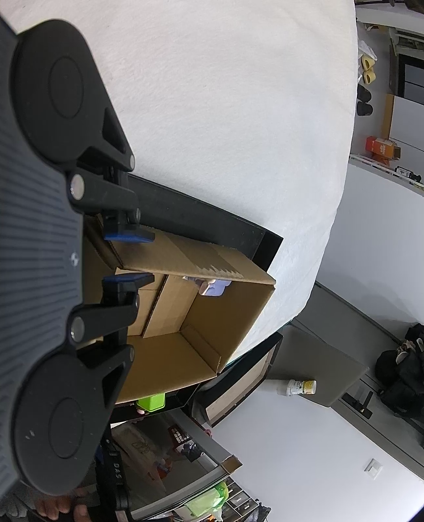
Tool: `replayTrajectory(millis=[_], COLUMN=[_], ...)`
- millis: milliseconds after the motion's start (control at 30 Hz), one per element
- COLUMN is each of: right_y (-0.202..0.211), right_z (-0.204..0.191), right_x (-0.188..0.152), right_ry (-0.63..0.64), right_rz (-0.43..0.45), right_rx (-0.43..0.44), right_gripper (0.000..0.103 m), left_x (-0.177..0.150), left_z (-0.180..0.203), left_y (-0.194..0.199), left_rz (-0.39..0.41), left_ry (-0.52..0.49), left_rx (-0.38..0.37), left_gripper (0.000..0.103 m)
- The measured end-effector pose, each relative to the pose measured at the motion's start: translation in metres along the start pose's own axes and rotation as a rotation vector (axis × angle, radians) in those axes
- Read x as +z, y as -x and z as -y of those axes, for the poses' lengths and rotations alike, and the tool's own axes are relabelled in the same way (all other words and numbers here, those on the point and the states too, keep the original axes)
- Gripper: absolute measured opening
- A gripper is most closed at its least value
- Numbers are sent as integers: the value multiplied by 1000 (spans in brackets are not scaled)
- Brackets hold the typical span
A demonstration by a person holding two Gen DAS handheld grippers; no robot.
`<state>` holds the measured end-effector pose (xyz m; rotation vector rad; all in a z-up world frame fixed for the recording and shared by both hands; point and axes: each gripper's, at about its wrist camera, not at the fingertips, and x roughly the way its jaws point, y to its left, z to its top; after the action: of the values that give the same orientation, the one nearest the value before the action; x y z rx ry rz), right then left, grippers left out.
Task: Organize rigid objects
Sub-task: 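Close the right gripper on the pink dinosaur figure and lift it, then carry the pink dinosaur with the right gripper into the cardboard box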
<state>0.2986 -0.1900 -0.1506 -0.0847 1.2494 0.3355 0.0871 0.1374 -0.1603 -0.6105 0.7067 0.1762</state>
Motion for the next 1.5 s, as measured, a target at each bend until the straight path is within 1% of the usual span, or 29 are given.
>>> replayTrajectory(millis=[367, 800, 1167, 1267, 1500], right_y=[36, 73, 83, 86, 85], right_z=[-21, -67, -111, -123, -161], right_x=[10, 23, 33, 36, 43], right_ry=[49, 148, 212, 217, 300], right_rz=[56, 118, 148, 147, 163], right_rx=[4, 4, 6, 33, 34], right_gripper=[38, 38, 38, 38, 38], left_x=[1, 0, 0, 0, 1], left_z=[-1, -3, -6, -7, -9], left_y=[-1, -2, -4, -4, -3], left_rz=[-3, -5, -4, -6, -9], left_ry=[1, -1, 6, 9, 14], left_rx=[-5, -12, -19, -24, -32], left_gripper=[18, 18, 18, 18, 18])
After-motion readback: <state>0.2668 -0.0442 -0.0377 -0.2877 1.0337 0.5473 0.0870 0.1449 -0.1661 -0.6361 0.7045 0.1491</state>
